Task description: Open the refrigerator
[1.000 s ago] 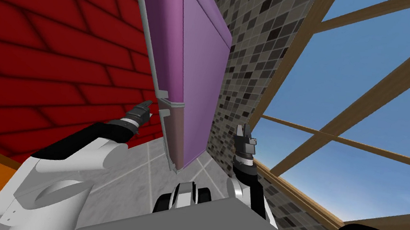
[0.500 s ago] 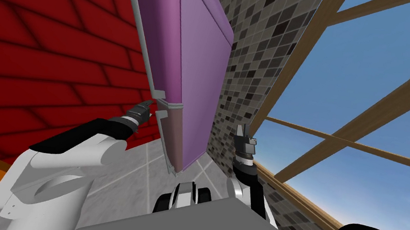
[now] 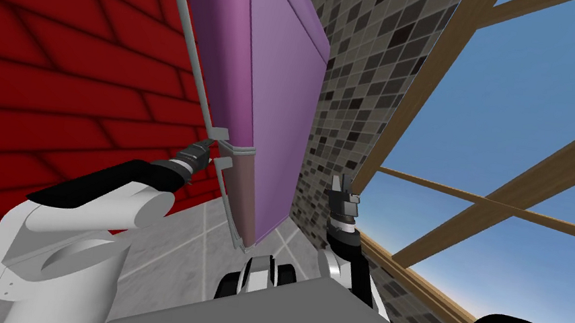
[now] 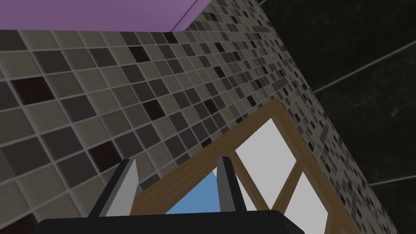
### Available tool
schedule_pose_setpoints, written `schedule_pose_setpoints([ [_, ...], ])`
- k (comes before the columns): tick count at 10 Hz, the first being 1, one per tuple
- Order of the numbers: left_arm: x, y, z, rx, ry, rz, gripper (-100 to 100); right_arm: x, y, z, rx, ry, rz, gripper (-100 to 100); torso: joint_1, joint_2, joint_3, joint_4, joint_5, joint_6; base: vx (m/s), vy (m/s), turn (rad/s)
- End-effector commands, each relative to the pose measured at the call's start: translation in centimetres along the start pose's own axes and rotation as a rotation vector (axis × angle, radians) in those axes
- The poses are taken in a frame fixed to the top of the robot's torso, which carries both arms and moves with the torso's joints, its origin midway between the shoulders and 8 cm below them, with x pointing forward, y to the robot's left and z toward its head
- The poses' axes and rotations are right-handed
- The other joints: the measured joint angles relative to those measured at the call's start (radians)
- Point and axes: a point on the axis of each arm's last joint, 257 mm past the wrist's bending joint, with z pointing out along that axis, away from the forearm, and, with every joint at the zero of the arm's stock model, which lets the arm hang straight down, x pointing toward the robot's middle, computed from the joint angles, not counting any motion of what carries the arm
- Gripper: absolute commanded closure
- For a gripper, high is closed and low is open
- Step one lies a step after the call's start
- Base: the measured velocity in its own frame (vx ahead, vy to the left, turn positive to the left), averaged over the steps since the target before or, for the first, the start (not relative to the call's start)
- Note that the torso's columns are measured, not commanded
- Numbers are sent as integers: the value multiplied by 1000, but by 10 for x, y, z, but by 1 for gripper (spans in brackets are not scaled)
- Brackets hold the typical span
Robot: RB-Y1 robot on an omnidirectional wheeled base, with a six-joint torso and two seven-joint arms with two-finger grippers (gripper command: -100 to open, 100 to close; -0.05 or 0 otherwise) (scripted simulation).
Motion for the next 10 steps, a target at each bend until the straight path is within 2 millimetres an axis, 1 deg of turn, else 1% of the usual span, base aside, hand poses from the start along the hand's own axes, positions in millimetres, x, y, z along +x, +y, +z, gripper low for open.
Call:
schedule_pose_setpoints([
  [1,-3,-9,-2,-14,2,16,-100,0,0,0,0,0,0,0,-1,-3,-3,1,-1,1,68,-37,26],
  [3,-6,-22,-8,-7,1,33,-100,0,0,0,0,0,0,0,-3,-10,-10,3,-5,3,75,-33,28],
  [7,-11,-57,-27,53,-10,66,-100,0,0,0,0,0,0,0,-1,-13,-12,2,-5,3,55,-14,11],
  [8,-11,-62,-30,64,-12,70,-100,0,0,0,0,0,0,0,-1,-14,-13,3,-5,4,17,-9,-10],
  [9,-7,-44,-27,17,4,63,-100,0,0,0,0,0,0,0,-2,-12,-12,3,-5,4,-19,-4,35],
  [10,-9,-44,-30,3,2,57,-100,0,0,0,0,0,0,0,-3,-9,-9,2,-5,4,39,-1,34],
])
